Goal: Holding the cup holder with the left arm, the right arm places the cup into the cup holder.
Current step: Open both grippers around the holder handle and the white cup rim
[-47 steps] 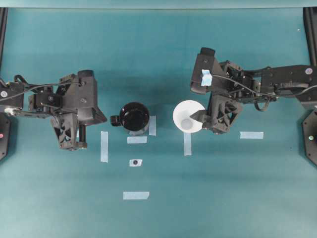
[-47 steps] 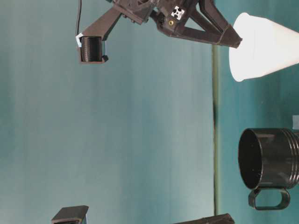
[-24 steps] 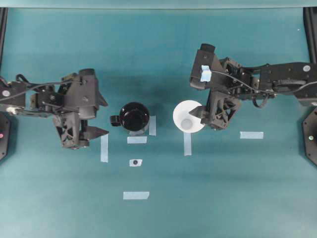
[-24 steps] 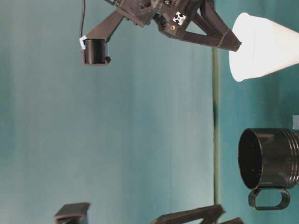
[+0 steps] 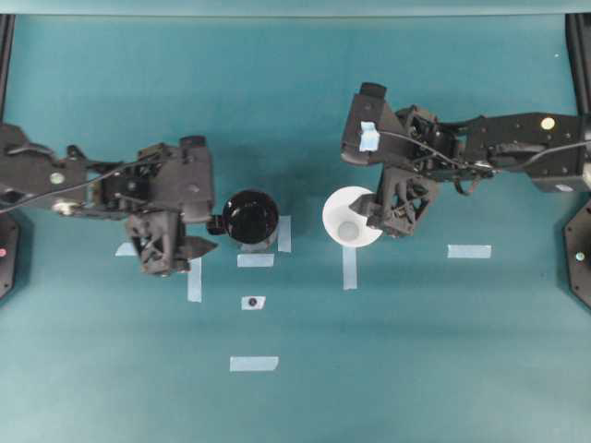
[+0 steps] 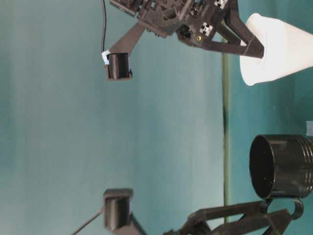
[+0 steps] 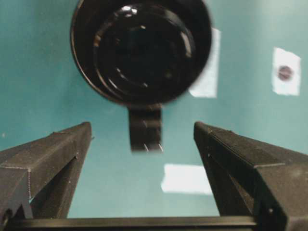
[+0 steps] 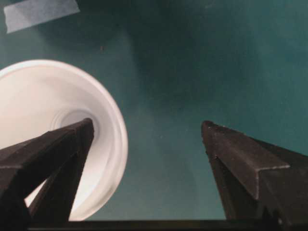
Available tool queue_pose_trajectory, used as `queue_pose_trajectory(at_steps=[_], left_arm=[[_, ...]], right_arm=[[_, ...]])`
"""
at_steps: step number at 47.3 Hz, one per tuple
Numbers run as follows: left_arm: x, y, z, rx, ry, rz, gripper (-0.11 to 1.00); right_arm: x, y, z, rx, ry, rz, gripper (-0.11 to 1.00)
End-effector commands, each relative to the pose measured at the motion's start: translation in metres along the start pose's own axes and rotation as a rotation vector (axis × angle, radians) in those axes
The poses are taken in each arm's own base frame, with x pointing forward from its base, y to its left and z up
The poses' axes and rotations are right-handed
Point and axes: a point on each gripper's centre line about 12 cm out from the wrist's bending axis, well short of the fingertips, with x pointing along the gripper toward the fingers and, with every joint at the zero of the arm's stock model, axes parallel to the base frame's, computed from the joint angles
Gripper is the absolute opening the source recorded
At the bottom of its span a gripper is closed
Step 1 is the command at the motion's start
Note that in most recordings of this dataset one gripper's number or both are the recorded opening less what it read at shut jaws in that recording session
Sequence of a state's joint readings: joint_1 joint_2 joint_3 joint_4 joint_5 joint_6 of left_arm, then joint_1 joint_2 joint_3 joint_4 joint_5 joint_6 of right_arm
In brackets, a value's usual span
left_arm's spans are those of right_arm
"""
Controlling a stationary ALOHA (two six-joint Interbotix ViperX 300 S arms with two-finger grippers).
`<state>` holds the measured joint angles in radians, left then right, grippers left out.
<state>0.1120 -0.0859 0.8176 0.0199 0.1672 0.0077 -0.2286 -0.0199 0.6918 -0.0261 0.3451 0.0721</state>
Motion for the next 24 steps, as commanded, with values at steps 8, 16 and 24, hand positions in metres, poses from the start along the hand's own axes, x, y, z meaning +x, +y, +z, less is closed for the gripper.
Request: queue_pose_trajectory(at_steps=[8,16,24], left_arm=[[0.005,0.003,0.013,0.0,-0.023,0.006,0.96],[0.01,0.002,0.009,-0.002,-0.001,0.004,0.96],[0.01,0.002,0.009,-0.002,-0.001,0.004,0.96]], right_arm=[[-0.004,-0.003,0.012,-0.001,-0.032,-0.004,0.95],[-0.004,-0.005,0.011,0.001,-0.028,-0.007,0.95],[-0.001,-0.005,0.01,0.001,-0.019,-0.007,0.95]])
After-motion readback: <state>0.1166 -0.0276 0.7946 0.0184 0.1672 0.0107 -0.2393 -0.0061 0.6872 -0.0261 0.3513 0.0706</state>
